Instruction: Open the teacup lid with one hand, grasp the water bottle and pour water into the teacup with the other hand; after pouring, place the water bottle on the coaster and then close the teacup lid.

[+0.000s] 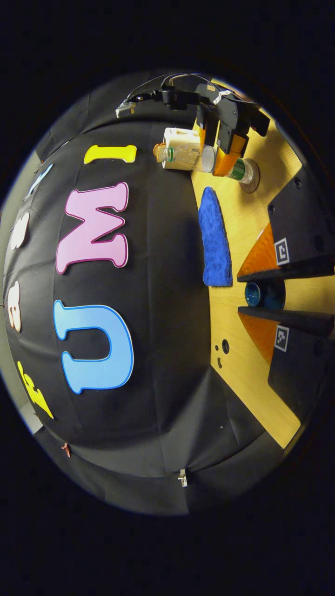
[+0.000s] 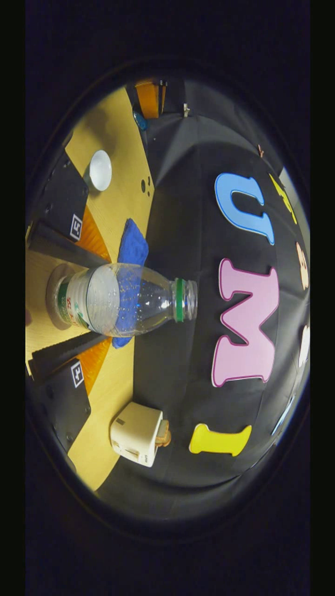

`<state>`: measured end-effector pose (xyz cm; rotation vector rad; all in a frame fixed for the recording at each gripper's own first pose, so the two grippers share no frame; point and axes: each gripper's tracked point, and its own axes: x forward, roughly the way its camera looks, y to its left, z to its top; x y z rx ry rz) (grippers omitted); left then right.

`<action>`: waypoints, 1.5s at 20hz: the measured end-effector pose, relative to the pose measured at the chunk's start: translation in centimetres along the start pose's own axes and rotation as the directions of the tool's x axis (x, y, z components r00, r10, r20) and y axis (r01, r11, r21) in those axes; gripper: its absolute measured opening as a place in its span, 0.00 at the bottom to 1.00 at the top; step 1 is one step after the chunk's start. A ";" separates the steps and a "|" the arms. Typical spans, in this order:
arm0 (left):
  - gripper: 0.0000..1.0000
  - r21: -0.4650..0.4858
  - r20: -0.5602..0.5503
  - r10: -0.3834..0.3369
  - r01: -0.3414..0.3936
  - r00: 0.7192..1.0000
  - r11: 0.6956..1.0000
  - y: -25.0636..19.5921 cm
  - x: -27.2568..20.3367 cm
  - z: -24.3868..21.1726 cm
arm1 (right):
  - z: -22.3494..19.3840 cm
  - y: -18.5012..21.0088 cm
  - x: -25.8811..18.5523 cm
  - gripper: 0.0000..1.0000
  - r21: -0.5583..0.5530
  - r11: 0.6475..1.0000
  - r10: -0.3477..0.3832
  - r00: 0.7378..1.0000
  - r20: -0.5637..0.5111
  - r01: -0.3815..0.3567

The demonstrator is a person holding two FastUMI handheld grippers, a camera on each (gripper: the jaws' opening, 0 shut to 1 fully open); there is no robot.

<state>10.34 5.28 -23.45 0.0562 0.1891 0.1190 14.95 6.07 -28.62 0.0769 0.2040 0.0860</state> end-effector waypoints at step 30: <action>0.32 -0.046 0.012 0.112 -0.112 0.994 0.993 5.7 -1.8 -0.6 | -0.6 8.4 2.2 0.75 -0.978 0.210 0.087 0.996 0.015 -0.004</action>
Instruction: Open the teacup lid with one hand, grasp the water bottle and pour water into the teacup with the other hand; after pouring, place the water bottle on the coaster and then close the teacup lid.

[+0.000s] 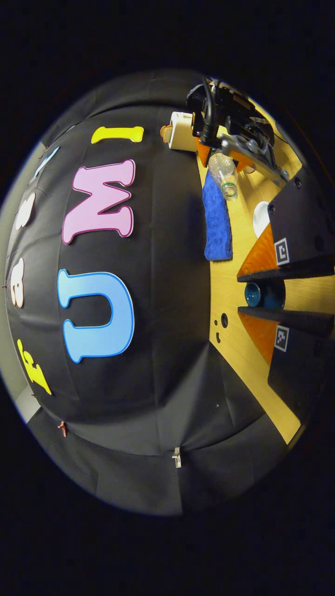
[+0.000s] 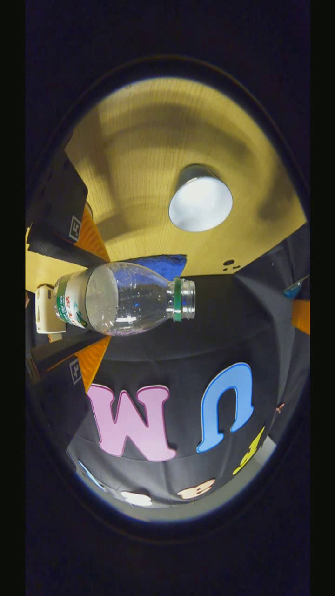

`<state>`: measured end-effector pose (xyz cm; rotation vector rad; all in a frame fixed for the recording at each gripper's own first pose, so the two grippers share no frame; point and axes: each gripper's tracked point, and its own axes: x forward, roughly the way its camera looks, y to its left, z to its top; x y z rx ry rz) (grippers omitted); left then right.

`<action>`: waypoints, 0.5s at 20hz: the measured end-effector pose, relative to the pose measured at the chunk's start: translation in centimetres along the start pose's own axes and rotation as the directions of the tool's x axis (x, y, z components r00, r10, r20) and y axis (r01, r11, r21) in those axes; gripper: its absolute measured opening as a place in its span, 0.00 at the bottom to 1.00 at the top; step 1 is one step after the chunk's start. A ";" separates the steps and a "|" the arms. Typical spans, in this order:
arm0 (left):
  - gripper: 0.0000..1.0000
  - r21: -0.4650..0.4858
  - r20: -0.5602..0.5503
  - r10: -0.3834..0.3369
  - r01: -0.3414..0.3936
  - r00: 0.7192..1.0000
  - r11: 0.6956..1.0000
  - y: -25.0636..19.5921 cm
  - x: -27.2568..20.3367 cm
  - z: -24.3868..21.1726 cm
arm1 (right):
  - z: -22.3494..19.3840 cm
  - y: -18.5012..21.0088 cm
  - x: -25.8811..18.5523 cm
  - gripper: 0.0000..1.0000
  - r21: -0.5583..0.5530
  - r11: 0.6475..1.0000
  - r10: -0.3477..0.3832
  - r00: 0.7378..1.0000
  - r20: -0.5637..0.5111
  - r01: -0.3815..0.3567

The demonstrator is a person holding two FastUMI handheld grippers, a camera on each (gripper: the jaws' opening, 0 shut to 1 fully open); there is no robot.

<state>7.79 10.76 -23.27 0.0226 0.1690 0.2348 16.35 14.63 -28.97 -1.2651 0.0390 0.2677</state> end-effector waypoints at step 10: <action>0.32 -0.008 -0.010 0.013 -0.014 1.000 1.000 0.5 0.0 -1.0 | 0.7 0.8 0.9 0.75 -0.176 0.984 -0.009 1.000 0.012 0.011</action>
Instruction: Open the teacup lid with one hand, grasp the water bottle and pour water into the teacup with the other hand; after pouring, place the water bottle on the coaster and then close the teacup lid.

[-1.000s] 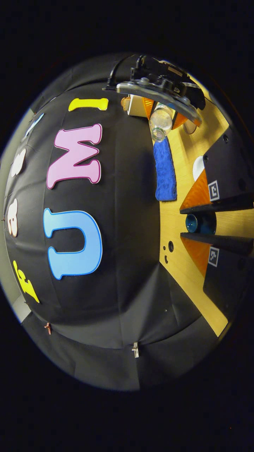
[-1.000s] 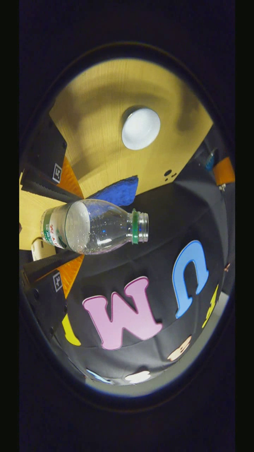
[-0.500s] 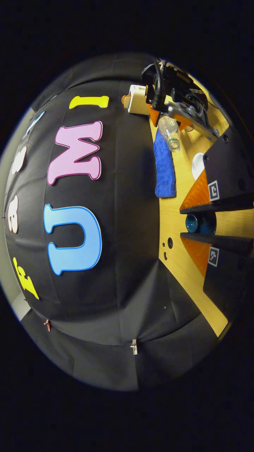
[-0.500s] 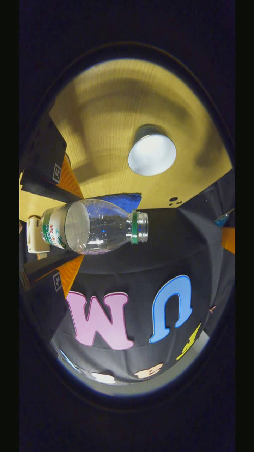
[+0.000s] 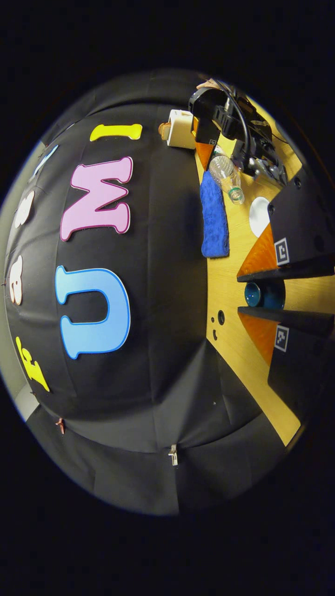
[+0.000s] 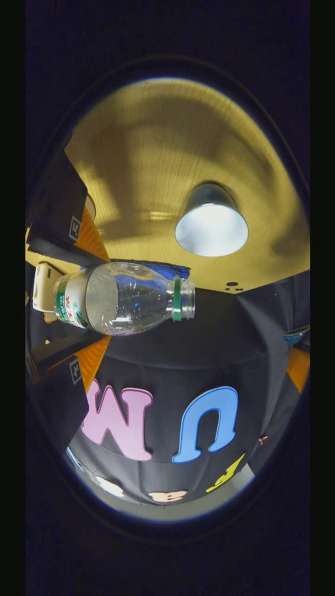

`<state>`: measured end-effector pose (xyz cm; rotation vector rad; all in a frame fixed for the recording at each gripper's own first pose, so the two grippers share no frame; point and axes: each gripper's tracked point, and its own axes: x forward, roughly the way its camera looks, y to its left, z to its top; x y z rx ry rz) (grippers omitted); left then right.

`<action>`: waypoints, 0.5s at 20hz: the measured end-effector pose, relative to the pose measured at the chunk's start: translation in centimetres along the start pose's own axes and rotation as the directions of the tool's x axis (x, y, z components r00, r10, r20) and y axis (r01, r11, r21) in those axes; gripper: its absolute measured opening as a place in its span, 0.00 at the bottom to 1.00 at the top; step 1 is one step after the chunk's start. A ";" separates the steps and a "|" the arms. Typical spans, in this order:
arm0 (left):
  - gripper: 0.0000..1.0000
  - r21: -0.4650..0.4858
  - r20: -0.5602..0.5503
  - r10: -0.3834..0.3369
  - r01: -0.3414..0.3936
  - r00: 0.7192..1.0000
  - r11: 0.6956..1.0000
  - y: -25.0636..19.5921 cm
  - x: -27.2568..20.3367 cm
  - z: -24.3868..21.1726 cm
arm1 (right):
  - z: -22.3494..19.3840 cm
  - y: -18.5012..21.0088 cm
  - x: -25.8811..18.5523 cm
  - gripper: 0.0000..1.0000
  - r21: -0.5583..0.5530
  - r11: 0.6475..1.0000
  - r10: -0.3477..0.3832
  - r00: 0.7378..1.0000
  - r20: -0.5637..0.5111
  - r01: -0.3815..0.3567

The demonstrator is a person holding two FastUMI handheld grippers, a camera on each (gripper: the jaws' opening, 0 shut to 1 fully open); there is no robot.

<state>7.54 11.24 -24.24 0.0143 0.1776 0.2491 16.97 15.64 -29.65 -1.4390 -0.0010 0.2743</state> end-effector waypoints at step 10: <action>0.32 -0.005 -0.001 0.007 -0.007 1.000 1.000 0.3 -0.2 -0.1 | 0.6 -0.4 0.3 0.75 -0.104 0.994 -0.008 1.000 0.022 0.010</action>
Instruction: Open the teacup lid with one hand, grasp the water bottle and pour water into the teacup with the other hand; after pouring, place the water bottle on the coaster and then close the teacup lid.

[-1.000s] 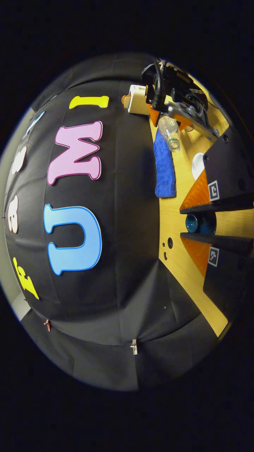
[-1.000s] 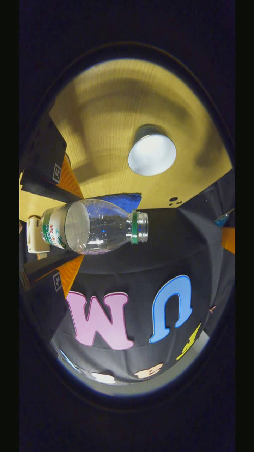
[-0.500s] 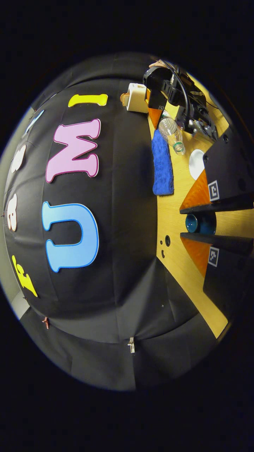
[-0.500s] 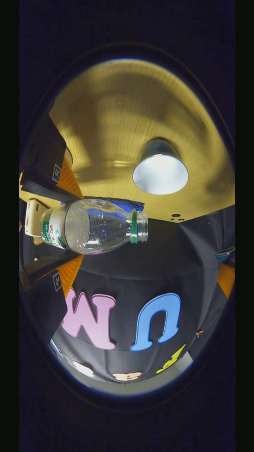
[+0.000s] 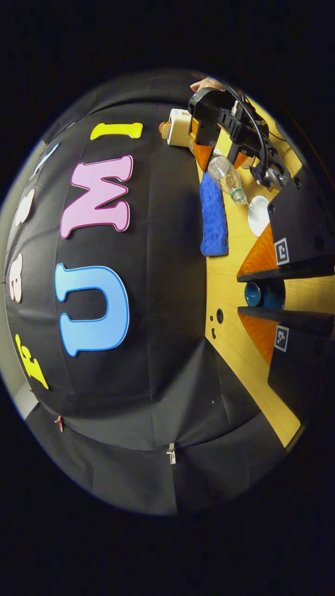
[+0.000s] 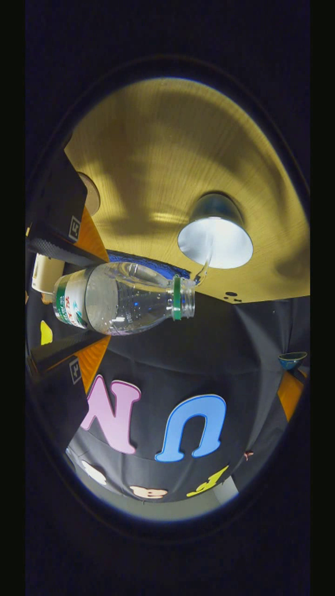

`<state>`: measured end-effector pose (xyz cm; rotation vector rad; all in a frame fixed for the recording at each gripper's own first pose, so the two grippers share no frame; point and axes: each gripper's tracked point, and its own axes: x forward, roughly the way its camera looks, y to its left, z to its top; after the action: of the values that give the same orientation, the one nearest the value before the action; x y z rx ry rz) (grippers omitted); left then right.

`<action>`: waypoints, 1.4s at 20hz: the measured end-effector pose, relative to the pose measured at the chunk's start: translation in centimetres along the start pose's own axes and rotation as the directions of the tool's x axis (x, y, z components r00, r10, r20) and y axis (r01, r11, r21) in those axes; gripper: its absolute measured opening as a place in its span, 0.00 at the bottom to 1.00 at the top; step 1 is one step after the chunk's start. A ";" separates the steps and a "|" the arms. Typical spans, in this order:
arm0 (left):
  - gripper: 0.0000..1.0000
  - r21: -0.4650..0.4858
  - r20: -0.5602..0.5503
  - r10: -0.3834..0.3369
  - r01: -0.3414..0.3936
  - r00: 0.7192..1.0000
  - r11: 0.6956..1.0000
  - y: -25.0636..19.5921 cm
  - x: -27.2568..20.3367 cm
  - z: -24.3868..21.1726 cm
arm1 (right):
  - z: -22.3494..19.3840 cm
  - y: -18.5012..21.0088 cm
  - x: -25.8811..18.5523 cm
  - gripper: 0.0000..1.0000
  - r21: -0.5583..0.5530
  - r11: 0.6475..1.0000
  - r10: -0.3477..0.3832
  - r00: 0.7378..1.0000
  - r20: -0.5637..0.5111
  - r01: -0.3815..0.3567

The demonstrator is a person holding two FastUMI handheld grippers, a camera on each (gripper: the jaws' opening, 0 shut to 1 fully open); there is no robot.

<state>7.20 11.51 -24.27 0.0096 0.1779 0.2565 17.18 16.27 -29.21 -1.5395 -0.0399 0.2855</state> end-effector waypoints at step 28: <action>0.32 -0.001 0.015 -0.018 0.018 1.000 1.000 1.0 -0.6 -0.5 | 0.7 -0.5 0.0 0.72 -0.285 0.958 -0.014 1.000 0.028 0.021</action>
<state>6.29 12.35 -24.60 0.0090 0.1632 0.2388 17.13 16.91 -28.70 -1.8220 -0.1199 0.2949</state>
